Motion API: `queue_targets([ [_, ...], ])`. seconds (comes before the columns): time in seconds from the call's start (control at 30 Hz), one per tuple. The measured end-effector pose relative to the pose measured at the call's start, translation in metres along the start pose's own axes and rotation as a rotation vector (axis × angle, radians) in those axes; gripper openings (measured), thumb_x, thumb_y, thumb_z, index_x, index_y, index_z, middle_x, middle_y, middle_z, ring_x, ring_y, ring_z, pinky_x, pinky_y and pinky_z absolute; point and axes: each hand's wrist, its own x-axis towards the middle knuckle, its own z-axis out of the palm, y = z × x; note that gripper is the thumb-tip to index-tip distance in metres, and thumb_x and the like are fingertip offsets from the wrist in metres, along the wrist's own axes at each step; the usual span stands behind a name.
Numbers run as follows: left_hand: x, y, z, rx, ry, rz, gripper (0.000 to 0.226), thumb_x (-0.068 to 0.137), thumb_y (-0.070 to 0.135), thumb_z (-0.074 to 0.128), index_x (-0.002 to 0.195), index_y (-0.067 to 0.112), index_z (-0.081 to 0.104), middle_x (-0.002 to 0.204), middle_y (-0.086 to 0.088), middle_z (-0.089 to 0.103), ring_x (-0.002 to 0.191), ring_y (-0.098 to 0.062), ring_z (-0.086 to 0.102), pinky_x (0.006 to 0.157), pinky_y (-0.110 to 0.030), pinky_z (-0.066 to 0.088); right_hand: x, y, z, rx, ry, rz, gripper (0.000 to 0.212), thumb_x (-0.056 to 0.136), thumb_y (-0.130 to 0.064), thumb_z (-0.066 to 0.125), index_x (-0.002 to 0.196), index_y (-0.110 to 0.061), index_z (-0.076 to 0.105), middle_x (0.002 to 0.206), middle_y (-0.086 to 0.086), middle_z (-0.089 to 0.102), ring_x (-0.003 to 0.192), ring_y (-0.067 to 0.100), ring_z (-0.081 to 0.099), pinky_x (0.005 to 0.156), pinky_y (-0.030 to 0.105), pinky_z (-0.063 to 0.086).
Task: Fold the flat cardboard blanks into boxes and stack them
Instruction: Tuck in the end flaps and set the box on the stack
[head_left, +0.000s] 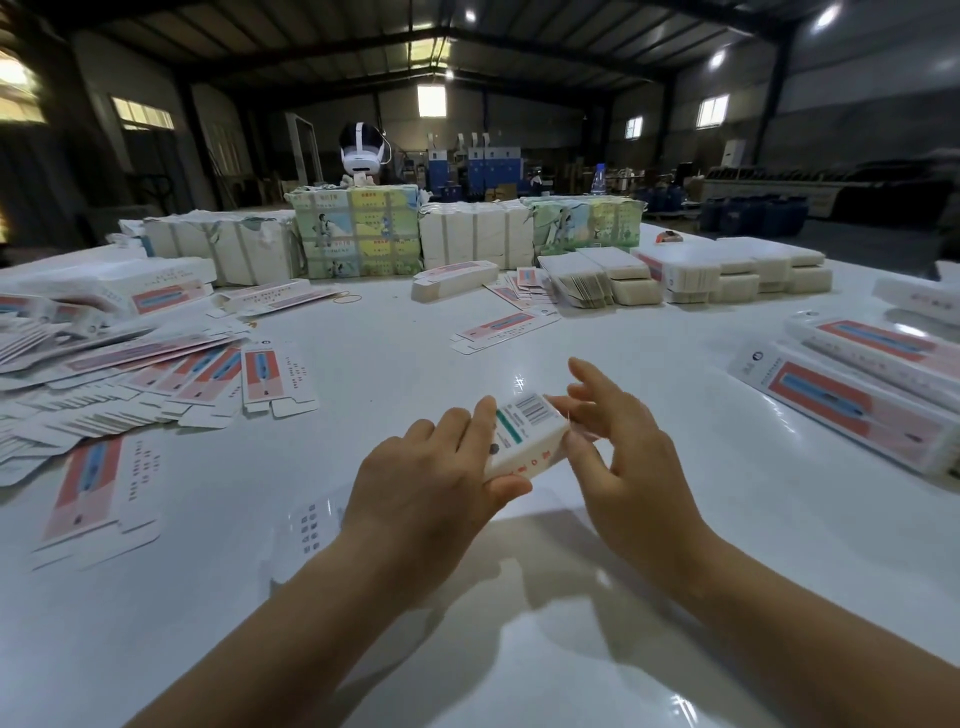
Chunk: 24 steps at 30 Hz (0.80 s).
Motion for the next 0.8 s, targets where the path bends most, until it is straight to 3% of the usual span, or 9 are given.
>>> queue_targets([
  [0.13,0.002,0.008,0.002,0.073,-0.005,-0.031,0.066,0.082,0.05,0.041,0.117,-0.002,0.063,0.082,-0.01,0.067,0.058,-0.026,0.06,0.042,-0.03,0.045,-0.004,0.004,0.009,-0.154,-0.01,-0.041,0.056,0.094,0.002,0.045,0.145,-0.019,0.033,0.11,-0.014,0.042,0.103,-0.011,0.027,0.106,0.054,0.035],
  [0.2,0.001,0.006,0.004,0.084,0.0,-0.022,0.065,0.08,0.048,0.046,0.117,-0.002,0.063,0.083,-0.011,0.067,0.058,-0.026,0.061,0.042,-0.031,0.046,-0.003,0.004,0.009,-0.154,-0.052,-0.054,0.057,0.095,-0.001,0.045,0.145,-0.025,0.03,0.108,-0.021,0.041,0.106,-0.01,0.028,0.106,0.052,0.037],
  [0.33,0.0,-0.002,0.007,0.098,0.031,-0.017,0.065,0.081,0.049,0.058,0.122,-0.001,0.059,0.092,-0.012,0.067,0.065,-0.029,0.061,0.048,-0.035,0.049,0.005,0.003,0.002,0.062,0.022,0.092,0.053,0.091,-0.027,0.051,0.14,-0.038,0.031,0.125,-0.029,0.041,0.123,0.001,0.037,0.098,0.013,0.039],
  [0.43,0.001,-0.003,0.01,0.12,0.066,-0.02,0.066,0.076,0.046,0.067,0.124,0.001,0.059,0.1,-0.013,0.067,0.071,-0.031,0.061,0.056,-0.038,0.051,0.016,0.009,-0.002,0.532,0.045,0.499,0.063,0.086,-0.023,0.064,0.143,-0.024,0.036,0.137,-0.006,0.047,0.119,0.013,0.05,0.091,0.026,0.043],
  [0.53,0.0,0.003,0.014,0.162,0.081,0.015,0.069,0.073,0.047,0.071,0.123,0.001,0.06,0.1,-0.015,0.067,0.071,-0.031,0.062,0.058,-0.038,0.052,0.021,0.012,-0.003,1.048,-0.11,0.74,0.041,0.074,-0.015,0.069,0.112,-0.003,0.06,0.101,0.015,0.069,0.086,0.026,0.069,0.069,0.032,0.057],
  [0.6,-0.001,0.006,0.015,0.182,0.093,0.032,0.07,0.072,0.048,0.072,0.122,0.0,0.061,0.098,-0.015,0.068,0.07,-0.03,0.062,0.056,-0.036,0.053,0.02,0.014,0.0,0.974,-0.082,0.707,0.018,0.083,-0.001,0.062,0.101,0.001,0.062,0.089,0.017,0.072,0.081,0.028,0.072,0.064,0.031,0.059],
  [0.67,-0.001,0.009,0.017,0.205,0.118,0.047,0.07,0.071,0.05,0.072,0.119,0.0,0.063,0.093,-0.014,0.068,0.066,-0.028,0.062,0.053,-0.034,0.051,0.014,0.015,0.005,0.719,-0.018,0.542,0.014,0.09,0.001,0.055,0.1,-0.002,0.064,0.09,0.015,0.072,0.082,0.026,0.072,0.07,0.031,0.059],
  [0.73,-0.001,0.014,0.019,0.273,0.144,0.066,0.067,0.074,0.053,0.066,0.116,0.001,0.065,0.088,-0.012,0.068,0.064,-0.025,0.061,0.05,-0.031,0.048,0.006,0.014,0.008,0.188,-0.022,0.284,0.023,0.096,-0.005,0.048,0.111,-0.007,0.065,0.096,0.002,0.068,0.081,0.009,0.066,0.072,0.011,0.051],
  [0.8,0.0,0.019,0.02,0.318,0.161,0.065,0.063,0.082,0.054,0.051,0.115,0.003,0.066,0.087,-0.01,0.068,0.063,-0.023,0.06,0.049,-0.03,0.046,0.002,0.012,0.012,-0.083,-0.055,0.145,0.034,0.1,-0.012,0.042,0.132,-0.008,0.053,0.11,0.0,0.061,0.085,-0.002,0.056,0.067,-0.002,0.038],
])
